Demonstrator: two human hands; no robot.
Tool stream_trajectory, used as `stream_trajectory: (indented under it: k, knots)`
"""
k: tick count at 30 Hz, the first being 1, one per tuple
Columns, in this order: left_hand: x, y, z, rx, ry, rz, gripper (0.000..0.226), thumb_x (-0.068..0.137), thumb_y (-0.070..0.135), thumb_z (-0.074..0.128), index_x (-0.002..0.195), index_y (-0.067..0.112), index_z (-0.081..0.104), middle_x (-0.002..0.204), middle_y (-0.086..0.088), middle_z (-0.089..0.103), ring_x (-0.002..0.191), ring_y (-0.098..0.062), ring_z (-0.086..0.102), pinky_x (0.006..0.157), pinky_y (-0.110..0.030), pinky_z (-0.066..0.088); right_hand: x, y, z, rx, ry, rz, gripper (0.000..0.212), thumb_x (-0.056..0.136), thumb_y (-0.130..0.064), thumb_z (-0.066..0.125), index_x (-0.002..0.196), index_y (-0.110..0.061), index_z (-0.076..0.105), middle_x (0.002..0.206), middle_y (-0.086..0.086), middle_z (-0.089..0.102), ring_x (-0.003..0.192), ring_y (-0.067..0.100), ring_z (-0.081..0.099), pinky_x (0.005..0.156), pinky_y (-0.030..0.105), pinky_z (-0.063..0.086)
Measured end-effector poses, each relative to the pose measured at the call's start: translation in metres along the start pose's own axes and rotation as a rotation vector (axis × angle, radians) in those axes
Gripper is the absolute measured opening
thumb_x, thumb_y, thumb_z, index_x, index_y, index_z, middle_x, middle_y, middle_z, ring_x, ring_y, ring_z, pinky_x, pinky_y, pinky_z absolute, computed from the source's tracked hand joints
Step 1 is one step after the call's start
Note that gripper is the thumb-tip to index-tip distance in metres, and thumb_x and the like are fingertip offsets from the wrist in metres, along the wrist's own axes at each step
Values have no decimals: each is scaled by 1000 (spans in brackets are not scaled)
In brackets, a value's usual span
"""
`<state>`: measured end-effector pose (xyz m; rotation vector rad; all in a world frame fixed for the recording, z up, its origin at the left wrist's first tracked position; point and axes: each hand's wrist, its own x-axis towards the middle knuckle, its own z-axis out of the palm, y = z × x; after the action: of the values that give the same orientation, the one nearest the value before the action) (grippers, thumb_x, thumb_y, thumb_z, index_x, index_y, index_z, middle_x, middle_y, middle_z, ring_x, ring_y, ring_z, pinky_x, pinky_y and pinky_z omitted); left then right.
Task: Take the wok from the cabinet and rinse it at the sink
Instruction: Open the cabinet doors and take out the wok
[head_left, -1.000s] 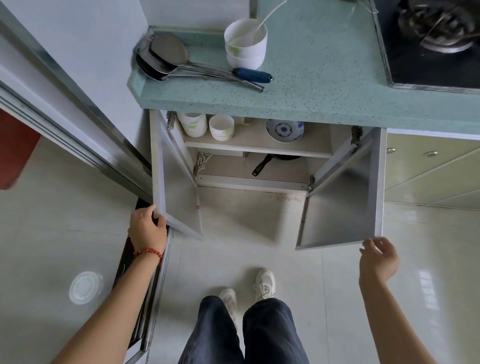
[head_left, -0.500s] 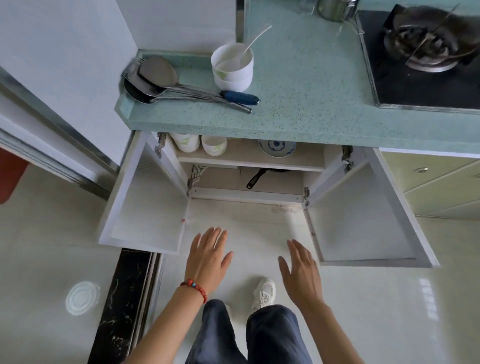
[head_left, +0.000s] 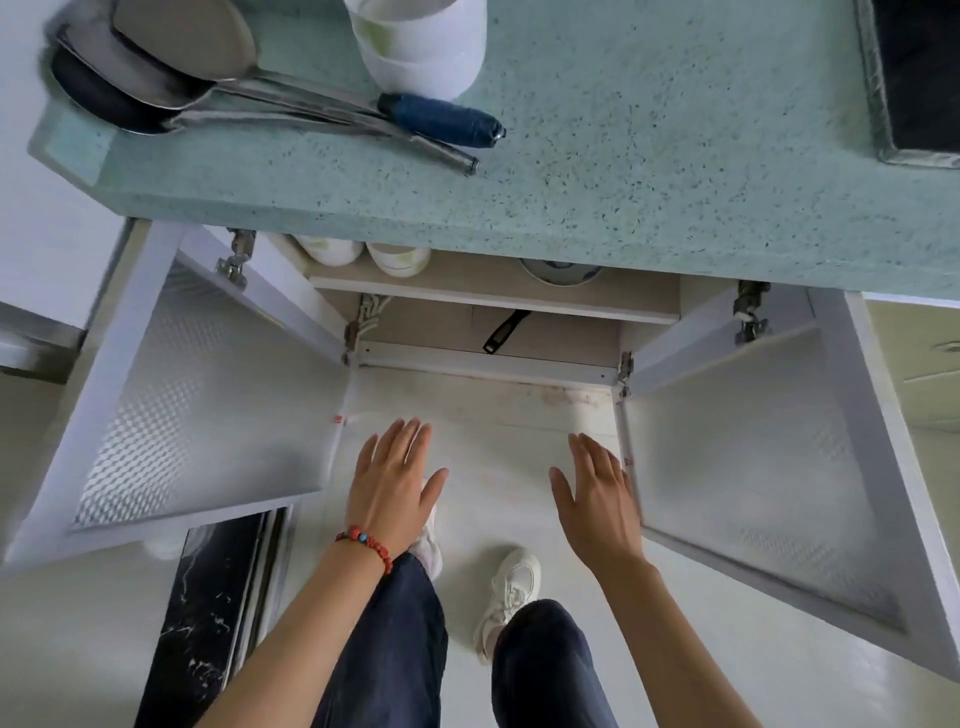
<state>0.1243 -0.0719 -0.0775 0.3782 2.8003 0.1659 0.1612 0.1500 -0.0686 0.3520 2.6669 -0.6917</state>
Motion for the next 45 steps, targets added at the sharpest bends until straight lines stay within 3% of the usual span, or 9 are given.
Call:
stream_trajectory:
  k: [4,11,18,21,26,29,33,37,45]
  knots:
    - [43,-12,43,-22,-32,14,52,81,33,62,122,3,52,124,-16,60,117,-33,56,97,-49,42,46,16,38,2,-14,33,52,95,-30,41,140,-6,31,148,14,37,137,28,31,112,37,25]
    - [115,-27,104,-30,-56,52,57,92,40,37,139,7,31,147,-12,37,137,-28,31,113,-43,21,119,44,99,-23,29,39,51,95,-30,42,139,-5,34,146,16,39,135,30,35,111,38,28]
    - [187,-44,188,-54,30,53,72,85,51,13,139,8,33,146,-11,39,137,-28,32,112,-38,15,205,67,171,15,129,0,49,93,-27,45,135,-3,40,142,18,44,132,33,40,108,42,32]
    - [222,-49,225,-58,71,57,67,85,48,20,134,7,40,139,-13,48,132,-30,41,110,-42,24,251,78,208,57,203,-24,50,88,-28,44,129,1,47,132,23,53,123,38,49,102,47,40]
    - [278,-56,286,-55,149,73,55,86,42,35,121,4,53,121,-14,63,114,-32,58,95,-48,43,327,91,262,55,221,-70,50,95,-29,42,137,-3,36,143,16,41,133,30,35,108,40,29]
    - [301,-58,318,-96,178,88,59,86,44,33,124,3,51,125,-15,60,119,-33,54,98,-48,40,366,93,291,216,268,-43,52,94,-31,44,137,-4,36,141,17,44,130,31,39,105,40,34]
    - [314,-64,347,-159,215,77,70,85,50,20,134,6,40,140,-13,47,132,-31,39,109,-43,26,408,79,313,774,181,161,59,89,-35,54,136,-3,37,132,14,55,119,28,52,95,32,42]
    - [316,-71,361,-200,256,55,67,86,50,25,130,4,46,135,-15,52,128,-32,45,105,-44,31,435,70,329,1252,115,298,45,85,-19,63,122,4,51,117,19,63,101,30,63,85,36,54]
    - [337,-62,358,-356,270,63,77,80,56,19,133,5,42,139,-15,47,132,-30,38,107,-39,29,404,106,329,1314,209,255,20,86,-1,58,103,8,61,86,10,64,74,21,64,65,21,59]
